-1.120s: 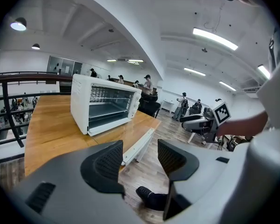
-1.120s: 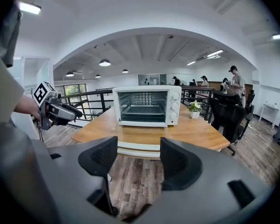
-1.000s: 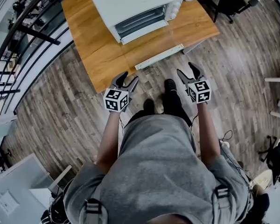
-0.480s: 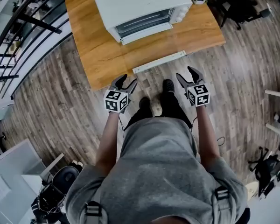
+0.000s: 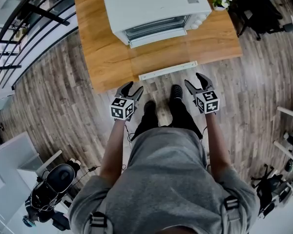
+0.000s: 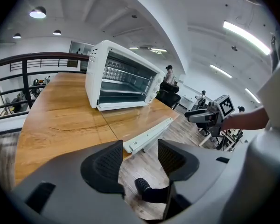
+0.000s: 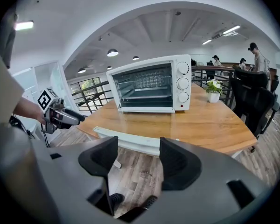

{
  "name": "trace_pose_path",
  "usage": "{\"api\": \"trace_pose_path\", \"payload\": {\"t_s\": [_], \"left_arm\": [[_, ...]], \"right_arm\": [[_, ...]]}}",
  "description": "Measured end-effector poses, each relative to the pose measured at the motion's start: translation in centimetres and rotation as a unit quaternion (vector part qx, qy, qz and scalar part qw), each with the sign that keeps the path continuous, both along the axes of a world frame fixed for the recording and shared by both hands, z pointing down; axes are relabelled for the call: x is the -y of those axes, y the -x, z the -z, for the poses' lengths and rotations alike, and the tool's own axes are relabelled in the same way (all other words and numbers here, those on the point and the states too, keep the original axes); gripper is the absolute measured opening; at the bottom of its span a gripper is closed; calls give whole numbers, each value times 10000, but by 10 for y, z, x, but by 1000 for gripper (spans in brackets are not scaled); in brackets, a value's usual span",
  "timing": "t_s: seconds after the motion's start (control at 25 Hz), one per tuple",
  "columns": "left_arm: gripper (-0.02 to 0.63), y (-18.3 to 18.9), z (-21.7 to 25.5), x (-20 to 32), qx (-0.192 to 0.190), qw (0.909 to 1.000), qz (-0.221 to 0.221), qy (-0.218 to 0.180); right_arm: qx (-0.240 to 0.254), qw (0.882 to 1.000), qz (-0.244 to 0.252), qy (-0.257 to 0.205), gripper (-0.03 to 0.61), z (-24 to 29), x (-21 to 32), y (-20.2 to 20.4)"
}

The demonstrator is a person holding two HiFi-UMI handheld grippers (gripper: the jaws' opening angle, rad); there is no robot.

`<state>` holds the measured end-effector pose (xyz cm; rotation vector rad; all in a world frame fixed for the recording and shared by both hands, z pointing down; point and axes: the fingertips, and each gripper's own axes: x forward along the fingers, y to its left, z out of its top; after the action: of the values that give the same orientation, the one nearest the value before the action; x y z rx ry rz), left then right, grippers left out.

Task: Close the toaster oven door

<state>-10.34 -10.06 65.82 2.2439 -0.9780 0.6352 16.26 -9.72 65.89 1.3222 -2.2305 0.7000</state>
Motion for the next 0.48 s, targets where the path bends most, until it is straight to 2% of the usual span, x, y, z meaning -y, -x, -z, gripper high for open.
{"api": "trace_pose_path", "payload": {"t_s": [0.16,0.48], "left_arm": [[245,-4,-10,3,36,9999,108,101],[245,-9,-34,3,162,9986,354,345]], "right_arm": [[114,9999,82,66,288,-6,14,-5],[38,9993,231,276,287,-25,32,-20]]}}
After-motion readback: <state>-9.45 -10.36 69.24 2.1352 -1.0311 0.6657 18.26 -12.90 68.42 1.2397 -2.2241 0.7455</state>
